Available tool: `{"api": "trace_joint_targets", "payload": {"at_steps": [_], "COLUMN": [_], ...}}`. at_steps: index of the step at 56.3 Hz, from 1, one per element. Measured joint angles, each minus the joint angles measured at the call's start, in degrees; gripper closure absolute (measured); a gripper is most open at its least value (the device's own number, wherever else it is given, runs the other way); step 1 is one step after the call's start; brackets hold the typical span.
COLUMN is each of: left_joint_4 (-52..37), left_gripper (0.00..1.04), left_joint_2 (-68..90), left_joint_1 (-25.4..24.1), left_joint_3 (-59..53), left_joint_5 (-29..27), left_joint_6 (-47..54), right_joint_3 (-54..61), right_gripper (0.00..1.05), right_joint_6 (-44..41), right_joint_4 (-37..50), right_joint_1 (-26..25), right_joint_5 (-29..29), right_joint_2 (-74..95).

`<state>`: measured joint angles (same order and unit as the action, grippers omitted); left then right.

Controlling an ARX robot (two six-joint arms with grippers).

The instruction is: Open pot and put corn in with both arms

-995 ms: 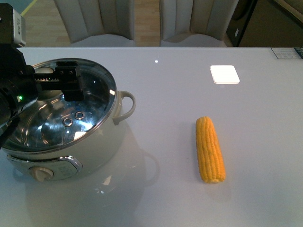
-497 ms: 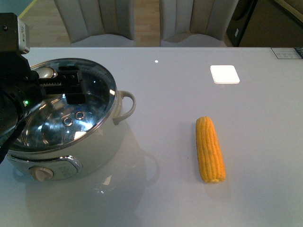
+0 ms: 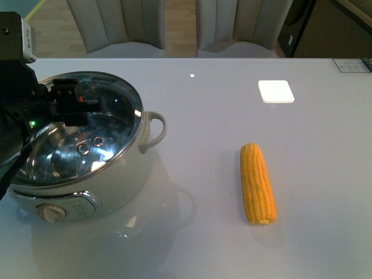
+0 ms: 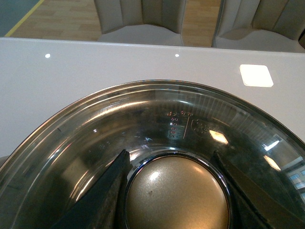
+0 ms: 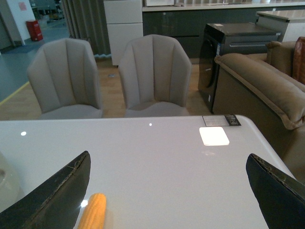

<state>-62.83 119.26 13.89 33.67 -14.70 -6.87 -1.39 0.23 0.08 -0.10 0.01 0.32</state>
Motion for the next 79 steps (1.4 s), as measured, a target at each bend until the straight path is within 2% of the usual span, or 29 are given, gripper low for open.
{"api": "trace_joint_targets", "payload": {"at_steps": [35, 56, 68, 79], "left_joint_4": [5.8, 10.5, 9.7, 6.6], "left_gripper": [0.61, 0.61, 0.61, 0.61], "left_joint_2": [-5.0, -15.5, -23.6, -25.4], "left_joint_1": [0.5, -0.6, -7.1, -16.5], "left_joint_3": [0.3, -0.2, -6.6, -12.6], "left_joint_5": [-1.2, -0.3, 2.2, 5.6], "left_joint_6": [0.4, 3.0, 4.4, 6.7], "right_joint_3": [0.0, 0.0, 0.0, 0.0], "right_gripper": [0.09, 0.09, 0.09, 0.09], "right_joint_6": [0.0, 0.0, 0.0, 0.0], "right_joint_4": [0.0, 0.0, 0.0, 0.0], "right_joint_1": [0.0, 0.0, 0.0, 0.0], "right_joint_5": [0.0, 0.0, 0.0, 0.0], "right_joint_2": [0.0, 0.0, 0.0, 0.0]}}
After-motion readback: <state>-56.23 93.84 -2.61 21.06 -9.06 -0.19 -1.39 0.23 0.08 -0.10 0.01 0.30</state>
